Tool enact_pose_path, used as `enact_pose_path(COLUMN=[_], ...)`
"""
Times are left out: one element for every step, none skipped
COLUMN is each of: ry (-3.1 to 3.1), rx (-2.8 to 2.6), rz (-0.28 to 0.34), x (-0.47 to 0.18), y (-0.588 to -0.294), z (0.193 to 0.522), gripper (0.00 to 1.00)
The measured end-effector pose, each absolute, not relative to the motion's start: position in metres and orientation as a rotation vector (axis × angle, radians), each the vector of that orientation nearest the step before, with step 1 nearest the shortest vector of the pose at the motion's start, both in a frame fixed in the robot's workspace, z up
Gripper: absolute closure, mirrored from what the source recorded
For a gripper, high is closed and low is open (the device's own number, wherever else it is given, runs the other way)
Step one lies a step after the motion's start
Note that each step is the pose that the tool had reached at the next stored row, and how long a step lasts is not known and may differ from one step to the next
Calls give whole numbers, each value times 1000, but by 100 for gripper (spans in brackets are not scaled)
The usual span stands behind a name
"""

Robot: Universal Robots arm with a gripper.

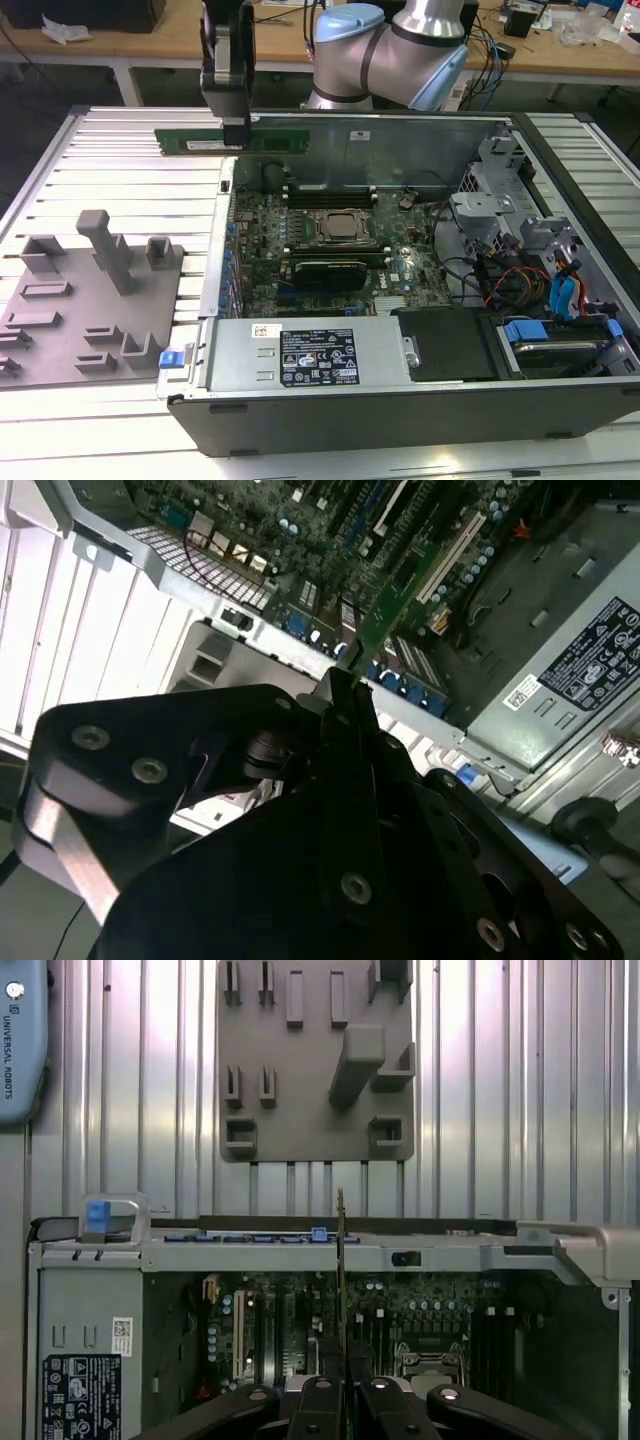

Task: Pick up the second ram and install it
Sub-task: 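Pick up the second ram and move it above second insertion slot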

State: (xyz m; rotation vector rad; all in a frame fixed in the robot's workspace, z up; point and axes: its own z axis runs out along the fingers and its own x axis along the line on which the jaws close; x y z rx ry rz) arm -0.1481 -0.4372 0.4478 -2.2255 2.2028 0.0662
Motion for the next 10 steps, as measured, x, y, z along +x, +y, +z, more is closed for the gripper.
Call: enact_pose_path(ry=[2203,2203,2203,2204,2205,2205,2205,2206,2206,2207], rx=[-2225,-2226,-2226,-2227,-2227,-2227,-2228,-2228,-2229,-2229], rz=[68,68,69,71,72,73,74,75,76,76], x=[-146,-145,-144,-139,-138,-136,-131,-128,-125,-123], y=[-437,-437,-437,-437,-436,-436,-434,-433,-432,-432], z=[446,445,444,441,440,439,437,436,434,433], gripper=[87,87,87,87,87,87,87,87,87,87])
